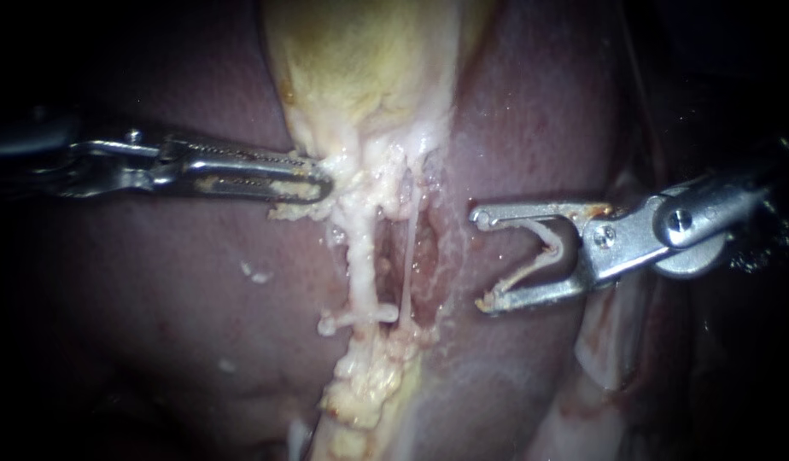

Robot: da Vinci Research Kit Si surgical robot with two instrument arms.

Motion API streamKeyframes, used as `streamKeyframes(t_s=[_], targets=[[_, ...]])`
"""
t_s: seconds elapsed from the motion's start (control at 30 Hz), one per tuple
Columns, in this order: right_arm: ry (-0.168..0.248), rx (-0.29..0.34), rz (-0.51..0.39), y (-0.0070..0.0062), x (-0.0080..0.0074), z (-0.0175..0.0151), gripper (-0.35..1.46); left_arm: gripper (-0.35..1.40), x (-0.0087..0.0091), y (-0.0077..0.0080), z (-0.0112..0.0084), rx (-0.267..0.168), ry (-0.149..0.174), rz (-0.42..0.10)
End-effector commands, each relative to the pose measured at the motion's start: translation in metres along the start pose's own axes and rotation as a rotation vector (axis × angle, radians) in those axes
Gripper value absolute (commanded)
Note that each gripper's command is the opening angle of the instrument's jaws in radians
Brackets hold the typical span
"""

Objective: Clipping second clip left tube

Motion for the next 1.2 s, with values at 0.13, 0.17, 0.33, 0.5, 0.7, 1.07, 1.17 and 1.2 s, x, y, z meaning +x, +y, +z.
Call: streamKeyframes(t_s=[0.13,0.17,0.33,0.5,0.7,1.07,1.17,1.2], targets=[[0.0,0.001,-0.001,0.0,0.0,0.0,0.5,-0.35,0.0003,0.0002,-0.001,-0.009,0.01,-0.001],[0.0,0.001,-0.001,-0.0001,0.0,0.0,0.5,-0.35,0.0005,0.0003,-0.0014,-0.012,0.012,-0.002],[0.0,0.001,-0.001,-0.0001,0.0,0.0,0.5,-0.35,0.0016,0.0012,-0.0036,-0.03,0.038,-0.009],[0.0,0.001,-0.001,-0.0001,0.0,0.0,0.5,-0.35,0.003,0.0019,-0.0063,-0.041,0.081,-0.024],[-0.001,-0.002,-0.001,-0.0001,0.0,0.0001,0.5,-0.35,0.0041,0.0033,-0.0076,-0.046,0.108,-0.032],[0.005,0.021,0.031,-0.0004,0.0006,0.0029,0.5,-0.35,0.0039,0.0038,-0.0071,-0.041,0.109,-0.031],[0.006,0.029,0.047,-0.0009,0.0003,0.0044,0.5,-0.35,0.0039,0.0039,-0.007,-0.041,0.109,-0.031],[0.007,0.032,0.051,-0.001,0.0003,0.0049,0.5,-0.35,0.0038,0.0039,-0.007,-0.04,0.109,-0.031]])
